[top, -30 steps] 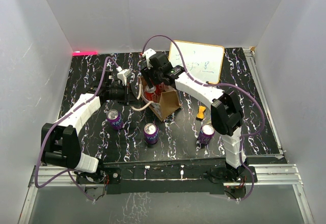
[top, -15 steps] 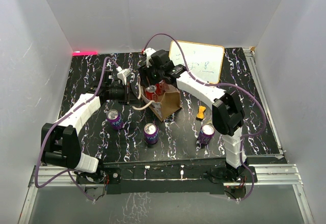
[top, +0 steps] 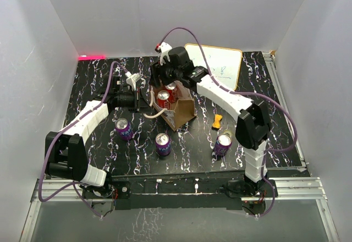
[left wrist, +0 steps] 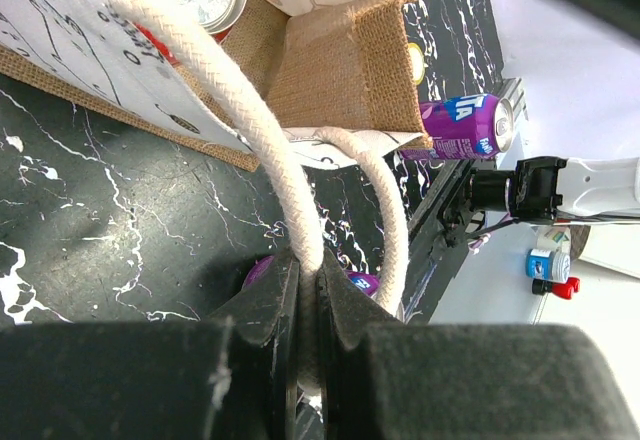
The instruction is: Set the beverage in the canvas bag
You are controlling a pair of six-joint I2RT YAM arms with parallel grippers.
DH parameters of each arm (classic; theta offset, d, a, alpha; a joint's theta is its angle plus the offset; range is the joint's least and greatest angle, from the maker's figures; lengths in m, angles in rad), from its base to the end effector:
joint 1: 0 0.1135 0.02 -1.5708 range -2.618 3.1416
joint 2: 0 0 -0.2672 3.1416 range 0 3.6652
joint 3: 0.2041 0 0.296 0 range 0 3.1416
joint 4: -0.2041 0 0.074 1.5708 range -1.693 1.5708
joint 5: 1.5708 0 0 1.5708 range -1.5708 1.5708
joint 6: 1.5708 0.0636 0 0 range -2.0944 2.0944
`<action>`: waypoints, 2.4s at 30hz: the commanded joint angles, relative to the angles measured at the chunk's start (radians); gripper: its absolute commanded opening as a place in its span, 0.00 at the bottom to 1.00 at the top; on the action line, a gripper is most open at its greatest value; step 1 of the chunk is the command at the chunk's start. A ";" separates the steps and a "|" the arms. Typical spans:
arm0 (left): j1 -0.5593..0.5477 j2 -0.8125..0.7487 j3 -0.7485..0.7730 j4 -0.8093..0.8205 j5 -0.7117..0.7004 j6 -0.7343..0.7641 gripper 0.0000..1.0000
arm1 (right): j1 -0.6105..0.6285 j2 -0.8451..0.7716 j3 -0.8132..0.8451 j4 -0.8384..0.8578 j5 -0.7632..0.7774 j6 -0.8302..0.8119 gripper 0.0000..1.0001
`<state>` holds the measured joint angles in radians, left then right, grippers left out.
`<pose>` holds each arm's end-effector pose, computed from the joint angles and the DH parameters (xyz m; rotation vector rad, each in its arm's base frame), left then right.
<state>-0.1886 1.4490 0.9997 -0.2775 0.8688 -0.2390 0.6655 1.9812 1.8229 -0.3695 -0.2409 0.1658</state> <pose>0.3452 -0.1153 0.2304 0.4058 2.2280 -1.2164 0.4151 0.3451 0.3037 -0.6819 2.0626 0.7427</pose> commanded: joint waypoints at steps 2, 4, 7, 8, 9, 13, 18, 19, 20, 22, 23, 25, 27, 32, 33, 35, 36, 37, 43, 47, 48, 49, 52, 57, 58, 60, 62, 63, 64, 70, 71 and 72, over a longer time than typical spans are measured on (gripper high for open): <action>0.003 -0.003 0.021 -0.007 0.038 0.001 0.00 | -0.010 -0.168 -0.017 0.058 -0.019 -0.074 0.63; 0.004 -0.001 0.024 -0.012 0.037 0.005 0.00 | -0.009 -0.223 -0.068 0.050 -0.038 -0.132 0.64; 0.003 -0.002 0.026 -0.015 0.039 0.018 0.00 | -0.010 -0.338 -0.170 0.040 -0.041 -0.238 0.66; 0.003 -0.002 0.024 -0.013 0.039 0.017 0.00 | -0.010 -0.372 -0.206 0.038 -0.027 -0.269 0.66; 0.004 -0.002 0.024 -0.013 0.039 0.019 0.00 | -0.010 -0.406 -0.244 0.035 -0.008 -0.301 0.67; 0.003 0.002 0.026 -0.014 0.036 0.023 0.00 | -0.011 -0.539 -0.389 0.006 0.041 -0.426 0.72; 0.003 0.007 0.028 -0.015 0.030 0.025 0.00 | -0.061 -0.719 -0.552 -0.057 -0.008 -0.519 0.76; 0.003 0.010 0.029 -0.015 0.030 0.024 0.00 | -0.086 -0.745 -0.568 -0.089 -0.046 -0.530 0.76; 0.003 0.012 0.030 -0.017 0.030 0.026 0.00 | -0.107 -0.765 -0.579 -0.131 -0.083 -0.543 0.76; 0.003 0.015 0.031 -0.019 0.030 0.026 0.00 | -0.147 -0.812 -0.607 -0.229 -0.152 -0.588 0.77; 0.003 0.017 0.033 -0.019 0.030 0.026 0.00 | -0.163 -0.835 -0.630 -0.265 -0.164 -0.616 0.77; 0.004 0.024 0.038 -0.024 0.030 0.025 0.00 | -0.189 -0.881 -0.676 -0.324 -0.153 -0.669 0.80; 0.004 0.031 0.044 -0.028 0.029 0.024 0.00 | -0.204 -0.920 -0.726 -0.367 -0.126 -0.703 0.83; 0.003 0.030 0.046 -0.032 0.022 0.026 0.00 | -0.237 -0.978 -0.821 -0.445 -0.111 -0.746 0.87; 0.003 0.027 0.044 -0.032 0.019 0.030 0.00 | -0.247 -0.991 -0.838 -0.450 -0.117 -0.750 0.88; 0.003 0.021 0.039 -0.030 0.013 0.032 0.00 | -0.259 -1.013 -0.863 -0.468 -0.130 -0.762 0.90; 0.003 0.018 0.036 -0.029 0.011 0.033 0.00 | -0.262 -1.021 -0.873 -0.476 -0.131 -0.767 0.91; 0.004 0.016 0.035 -0.027 0.009 0.033 0.00 | -0.262 -1.027 -0.885 -0.482 -0.124 -0.773 0.91; 0.003 0.017 0.039 -0.035 0.001 0.036 0.00 | -0.262 -0.997 -0.932 -0.531 -0.076 -0.811 0.92; 0.003 0.010 0.036 -0.031 -0.002 0.038 0.00 | -0.261 -0.996 -0.950 -0.550 -0.097 -0.828 0.92; 0.003 0.010 0.036 -0.031 -0.003 0.038 0.00 | -0.261 -0.998 -0.956 -0.549 -0.098 -0.832 0.92; 0.003 0.011 0.036 -0.031 -0.003 0.038 0.00 | -0.262 -0.998 -0.961 -0.550 -0.098 -0.835 0.92; 0.003 0.010 0.034 -0.030 -0.005 0.039 0.00 | -0.261 -0.993 -0.972 -0.547 -0.093 -0.839 0.92; 0.003 0.016 0.035 -0.031 -0.008 0.043 0.00 | -0.261 -0.970 -0.997 -0.529 -0.032 -0.865 0.91; 0.003 0.016 0.036 -0.030 -0.010 0.044 0.00 | -0.261 -0.962 -1.004 -0.528 -0.024 -0.873 0.91; 0.003 0.017 0.036 -0.032 -0.014 0.046 0.00 | -0.261 -0.944 -1.012 -0.529 -0.025 -0.881 0.90; 0.003 0.020 0.036 -0.032 -0.016 0.048 0.00 | -0.262 -0.928 -1.024 -0.522 -0.033 -0.883 0.88; 0.003 0.020 0.036 -0.032 -0.017 0.050 0.00 | -0.261 -0.924 -1.032 -0.516 -0.035 -0.886 0.87; 0.003 0.020 0.034 -0.032 -0.019 0.051 0.00 | -0.261 -0.920 -1.042 -0.507 -0.035 -0.887 0.85; 0.003 0.023 0.033 -0.034 -0.023 0.055 0.00 | -0.261 -0.932 -1.067 -0.477 -0.028 -0.883 0.71; 0.003 0.025 0.034 -0.034 -0.023 0.054 0.00 | -0.261 -0.940 -1.065 -0.477 -0.033 -0.880 0.71; 0.003 0.027 0.035 -0.035 -0.024 0.053 0.00 | -0.262 -0.951 -1.063 -0.475 -0.040 -0.877 0.70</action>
<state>-0.1886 1.4895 1.0084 -0.2924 0.8421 -0.2012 0.4049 1.0679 0.7513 -0.9062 -0.2817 -0.7052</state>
